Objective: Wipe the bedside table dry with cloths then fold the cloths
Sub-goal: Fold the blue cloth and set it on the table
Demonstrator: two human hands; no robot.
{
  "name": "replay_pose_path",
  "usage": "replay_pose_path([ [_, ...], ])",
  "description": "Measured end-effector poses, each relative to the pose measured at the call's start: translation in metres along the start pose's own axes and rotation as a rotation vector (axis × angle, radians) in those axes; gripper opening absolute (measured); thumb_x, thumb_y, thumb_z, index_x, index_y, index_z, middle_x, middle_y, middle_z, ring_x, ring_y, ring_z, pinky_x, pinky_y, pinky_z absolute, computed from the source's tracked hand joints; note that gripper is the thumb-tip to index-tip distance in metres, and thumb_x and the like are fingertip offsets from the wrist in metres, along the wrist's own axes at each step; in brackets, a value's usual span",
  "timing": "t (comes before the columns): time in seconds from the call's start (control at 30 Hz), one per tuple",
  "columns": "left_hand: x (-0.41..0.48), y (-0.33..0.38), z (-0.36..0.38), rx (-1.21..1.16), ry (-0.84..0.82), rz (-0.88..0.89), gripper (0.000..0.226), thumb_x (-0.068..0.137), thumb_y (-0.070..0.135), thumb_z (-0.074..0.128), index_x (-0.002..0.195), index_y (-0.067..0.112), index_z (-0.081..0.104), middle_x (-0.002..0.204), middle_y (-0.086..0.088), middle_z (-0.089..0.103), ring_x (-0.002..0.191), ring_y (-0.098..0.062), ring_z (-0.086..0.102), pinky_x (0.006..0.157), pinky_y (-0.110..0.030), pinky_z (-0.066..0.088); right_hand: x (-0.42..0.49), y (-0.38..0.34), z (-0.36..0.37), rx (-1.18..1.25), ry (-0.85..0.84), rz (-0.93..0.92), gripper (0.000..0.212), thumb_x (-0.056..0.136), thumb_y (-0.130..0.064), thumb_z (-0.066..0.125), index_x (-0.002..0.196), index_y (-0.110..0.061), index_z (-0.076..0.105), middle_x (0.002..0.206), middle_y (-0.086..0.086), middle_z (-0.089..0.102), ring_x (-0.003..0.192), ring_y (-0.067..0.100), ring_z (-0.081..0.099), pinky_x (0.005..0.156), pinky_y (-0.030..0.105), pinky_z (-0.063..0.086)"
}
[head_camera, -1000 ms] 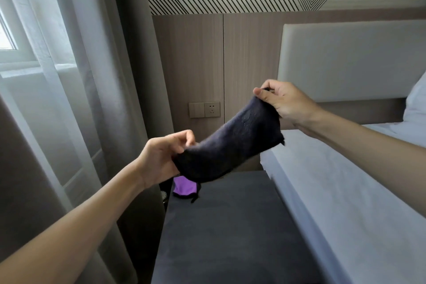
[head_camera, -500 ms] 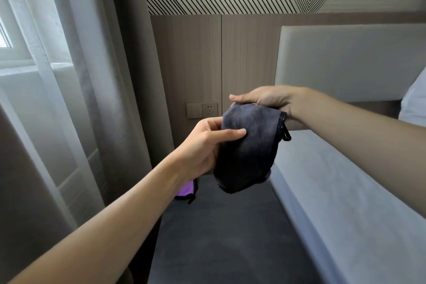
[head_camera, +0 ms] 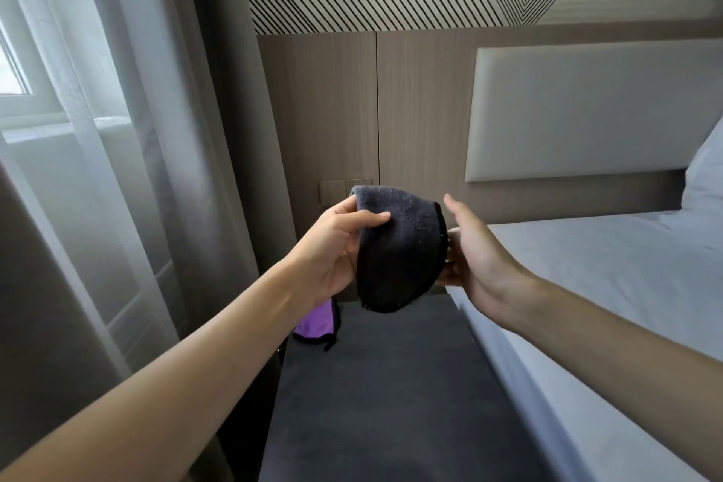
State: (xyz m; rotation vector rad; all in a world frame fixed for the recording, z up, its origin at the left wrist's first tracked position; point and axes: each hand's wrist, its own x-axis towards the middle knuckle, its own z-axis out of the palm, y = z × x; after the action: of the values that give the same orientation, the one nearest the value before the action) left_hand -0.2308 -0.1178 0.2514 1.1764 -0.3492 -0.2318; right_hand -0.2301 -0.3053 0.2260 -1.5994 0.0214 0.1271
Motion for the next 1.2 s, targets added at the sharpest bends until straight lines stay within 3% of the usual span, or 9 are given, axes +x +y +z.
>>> replay_pose_path([
  [0.07,-0.002,0.000,-0.002,0.016,0.005,-0.014,0.034,0.091,-0.003,0.057,0.124,0.003,0.062,0.113,-0.018,0.070,0.096,-0.030,0.071,0.085,-0.040,0.059,-0.005,-0.004,0.006,0.002,-0.045,-0.113,0.067,0.089,-0.076,0.037,0.100,-0.024,0.078,0.094,-0.007,0.077,0.097,0.017,0.065,0.095,0.040,0.043],
  [0.2,-0.005,0.005,-0.006,0.026,0.035,-0.032,0.032,0.092,-0.004,0.057,0.123,0.001,0.063,0.115,-0.020,0.071,0.099,-0.031,0.072,0.080,-0.038,0.062,-0.008,-0.016,0.004,0.041,0.017,-0.281,0.029,0.086,-0.045,0.065,0.084,-0.018,0.076,0.087,-0.003,0.073,0.090,0.016,0.064,0.101,0.045,0.044],
  [0.37,-0.004,0.023,-0.011,0.195,0.296,-0.020,0.034,0.076,-0.005,0.078,0.107,0.000,0.065,0.113,-0.022,0.071,0.096,-0.028,0.074,0.078,-0.034,0.061,-0.011,-0.012,-0.003,-0.013,0.055,-0.345,0.027,0.093,-0.033,0.069,0.097,-0.007,0.075,0.097,0.008,0.077,0.092,0.018,0.067,0.111,0.047,0.044],
  [0.47,-0.002,0.029,-0.012,0.304,0.332,0.142,0.047,0.073,-0.009,0.080,0.114,0.003,0.060,0.102,-0.019,0.072,0.094,-0.030,0.075,0.081,-0.038,0.061,-0.010,-0.013,-0.005,0.045,0.085,-0.362,0.016,0.094,-0.027,0.070,0.089,-0.013,0.075,0.091,0.005,0.076,0.088,0.015,0.067,0.100,0.039,0.052],
  [0.6,-0.003,0.024,-0.012,0.657,0.345,0.349,0.029,0.074,0.002,0.084,0.101,0.009,0.077,0.086,-0.013,0.075,0.088,-0.028,0.074,0.092,-0.040,0.058,-0.009,-0.021,-0.005,0.057,0.133,-0.458,0.008,0.089,-0.021,0.075,0.089,-0.013,0.074,0.084,0.002,0.070,0.067,-0.001,0.063,0.065,0.009,0.047],
  [0.87,0.003,0.009,-0.016,0.695,0.243,0.400,0.010,0.090,0.010,0.070,0.100,0.008,0.072,0.088,-0.004,0.074,0.085,-0.012,0.071,0.080,-0.022,0.054,0.007,-0.020,-0.018,-0.004,-0.015,-0.509,0.014,0.095,-0.023,0.067,0.096,-0.009,0.067,0.088,0.017,0.065,0.087,0.022,0.060,0.088,0.030,0.046],
  [1.03,0.019,-0.032,-0.024,0.636,0.206,0.271,0.004,0.103,0.017,0.052,0.102,0.014,0.052,0.079,0.000,0.069,0.068,-0.006,0.064,0.060,-0.027,0.055,0.031,0.008,-0.030,-0.033,-0.115,-0.379,0.023,0.096,-0.009,0.066,0.094,-0.020,0.045,0.089,0.009,0.069,0.084,0.021,0.064,0.075,0.031,0.045],
  [1.1,0.029,-0.058,-0.029,0.659,0.232,0.222,0.005,0.104,0.020,0.050,0.101,0.016,0.049,0.072,-0.001,0.065,0.054,-0.006,0.058,0.046,-0.022,0.046,0.042,0.028,-0.034,-0.047,-0.069,-0.326,0.022,0.095,-0.008,0.067,0.104,-0.017,0.048,0.096,0.010,0.072,0.083,0.018,0.068,0.072,0.027,0.052],
  [1.2,0.051,-0.100,-0.041,0.633,0.241,0.154,0.006,0.103,0.022,0.053,0.102,0.016,0.052,0.071,-0.007,0.066,0.058,-0.014,0.061,0.047,-0.031,0.049,0.062,0.059,-0.045,-0.098,-0.022,-0.216,0.027,0.096,-0.009,0.066,0.122,-0.015,0.061,0.106,0.007,0.077,0.087,0.013,0.073,0.067,0.019,0.054],
])
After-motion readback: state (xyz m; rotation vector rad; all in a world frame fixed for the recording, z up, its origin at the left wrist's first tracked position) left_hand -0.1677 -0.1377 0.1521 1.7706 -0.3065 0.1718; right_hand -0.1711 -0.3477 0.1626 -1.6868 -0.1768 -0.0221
